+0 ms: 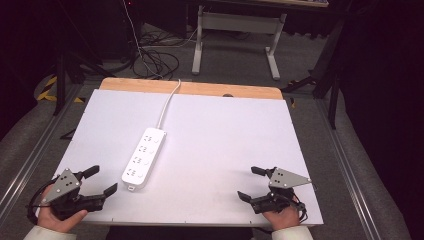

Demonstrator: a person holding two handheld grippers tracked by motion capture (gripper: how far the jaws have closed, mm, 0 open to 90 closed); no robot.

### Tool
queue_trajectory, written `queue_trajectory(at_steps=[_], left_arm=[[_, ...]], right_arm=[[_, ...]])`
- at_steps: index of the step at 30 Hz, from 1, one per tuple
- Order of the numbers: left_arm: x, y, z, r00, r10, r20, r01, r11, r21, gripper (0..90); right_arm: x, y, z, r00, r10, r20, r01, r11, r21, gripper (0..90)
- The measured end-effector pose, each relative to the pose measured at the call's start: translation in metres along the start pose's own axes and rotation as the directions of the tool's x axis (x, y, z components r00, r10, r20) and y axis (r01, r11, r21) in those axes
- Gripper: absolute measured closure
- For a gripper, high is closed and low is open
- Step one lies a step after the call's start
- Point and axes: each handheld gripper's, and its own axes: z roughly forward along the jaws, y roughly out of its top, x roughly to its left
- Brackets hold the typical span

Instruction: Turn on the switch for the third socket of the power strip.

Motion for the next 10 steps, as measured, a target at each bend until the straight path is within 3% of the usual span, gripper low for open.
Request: queue_trajectory(at_steps=[5, 10], left_arm=[[-0.0014, 0.0006, 0.0006, 0.9998, 0.018, -0.002, -0.018, 0.9998, 0.008, 15.1], [-0.0004, 0.0008, -0.0001, 0.9999, -0.009, 0.006, 0.009, 0.9998, 0.016, 15.0]], right_arm=[[-0.0001, -0.0001, 0.0007, 1.0, 0.0, -0.002, 0.0, 1.0, 0.0, 8.9], [-0.0001, -0.0001, 0.0005, 1.0, 0.0, -0.001, 0.0, 1.0, 0.001, 8.9]])
